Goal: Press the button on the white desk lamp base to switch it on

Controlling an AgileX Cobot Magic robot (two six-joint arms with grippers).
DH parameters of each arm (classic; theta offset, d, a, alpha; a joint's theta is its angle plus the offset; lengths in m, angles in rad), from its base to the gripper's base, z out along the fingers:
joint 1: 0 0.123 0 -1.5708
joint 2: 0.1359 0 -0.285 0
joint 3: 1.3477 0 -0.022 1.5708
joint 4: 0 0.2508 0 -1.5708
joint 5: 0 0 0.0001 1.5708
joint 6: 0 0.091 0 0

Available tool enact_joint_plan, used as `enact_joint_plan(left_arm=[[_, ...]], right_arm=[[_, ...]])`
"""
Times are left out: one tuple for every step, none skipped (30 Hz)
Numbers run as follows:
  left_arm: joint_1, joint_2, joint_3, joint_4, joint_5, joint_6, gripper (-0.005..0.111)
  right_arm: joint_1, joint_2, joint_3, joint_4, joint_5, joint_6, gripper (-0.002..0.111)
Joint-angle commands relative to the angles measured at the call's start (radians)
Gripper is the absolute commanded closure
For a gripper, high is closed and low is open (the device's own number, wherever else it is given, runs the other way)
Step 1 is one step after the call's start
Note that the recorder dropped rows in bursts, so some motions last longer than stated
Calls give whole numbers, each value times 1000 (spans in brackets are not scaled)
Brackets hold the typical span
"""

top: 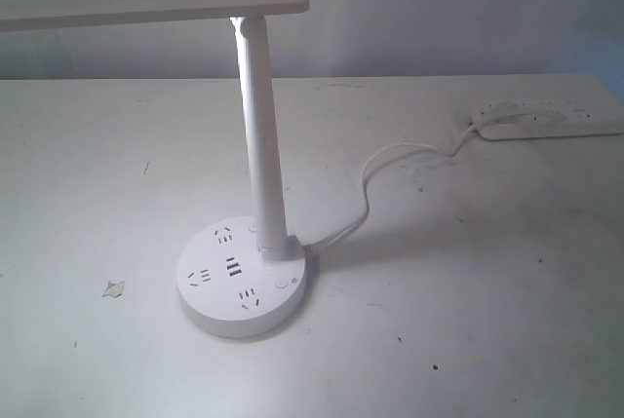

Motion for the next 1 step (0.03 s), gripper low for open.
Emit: enact_joint_plan(left_arm=[[2,1,2,-4,2,0,107]], right_arm=[[2,-7,5,-1,-2,-9,108]])
